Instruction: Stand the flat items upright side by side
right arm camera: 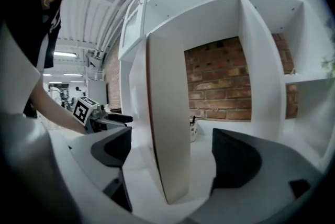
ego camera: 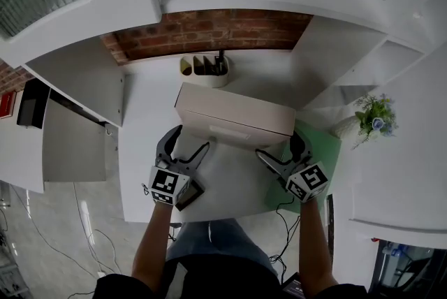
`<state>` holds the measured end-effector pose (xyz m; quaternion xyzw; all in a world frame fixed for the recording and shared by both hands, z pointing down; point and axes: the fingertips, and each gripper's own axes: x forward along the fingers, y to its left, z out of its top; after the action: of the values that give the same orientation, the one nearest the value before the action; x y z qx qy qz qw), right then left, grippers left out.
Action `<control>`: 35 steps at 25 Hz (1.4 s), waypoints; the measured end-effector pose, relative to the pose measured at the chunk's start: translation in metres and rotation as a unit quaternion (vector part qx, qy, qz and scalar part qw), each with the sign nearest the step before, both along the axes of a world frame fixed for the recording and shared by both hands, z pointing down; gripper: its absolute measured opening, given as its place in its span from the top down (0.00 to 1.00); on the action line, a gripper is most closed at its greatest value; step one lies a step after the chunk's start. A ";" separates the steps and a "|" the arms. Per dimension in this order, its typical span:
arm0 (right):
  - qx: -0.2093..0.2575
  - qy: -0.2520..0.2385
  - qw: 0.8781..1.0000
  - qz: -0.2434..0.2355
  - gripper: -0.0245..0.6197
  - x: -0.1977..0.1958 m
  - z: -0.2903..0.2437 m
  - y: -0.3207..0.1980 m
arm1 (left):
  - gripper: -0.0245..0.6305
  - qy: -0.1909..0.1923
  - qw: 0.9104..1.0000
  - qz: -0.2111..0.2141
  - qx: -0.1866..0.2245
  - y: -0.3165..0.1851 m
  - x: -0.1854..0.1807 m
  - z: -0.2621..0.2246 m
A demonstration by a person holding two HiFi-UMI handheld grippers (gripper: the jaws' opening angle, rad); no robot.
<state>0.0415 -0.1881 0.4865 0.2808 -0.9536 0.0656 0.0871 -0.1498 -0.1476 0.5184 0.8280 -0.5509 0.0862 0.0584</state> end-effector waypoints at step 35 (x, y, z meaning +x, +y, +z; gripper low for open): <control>0.061 -0.001 0.996 -0.064 0.57 -0.020 -0.056 -0.020 | 0.45 0.017 1.000 0.015 -0.002 0.001 0.018 -0.018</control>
<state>0.0211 -0.2079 0.4306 0.2239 -0.9719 0.0017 0.0724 -0.1316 -0.1468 0.5007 0.8375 -0.5372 0.0739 0.0679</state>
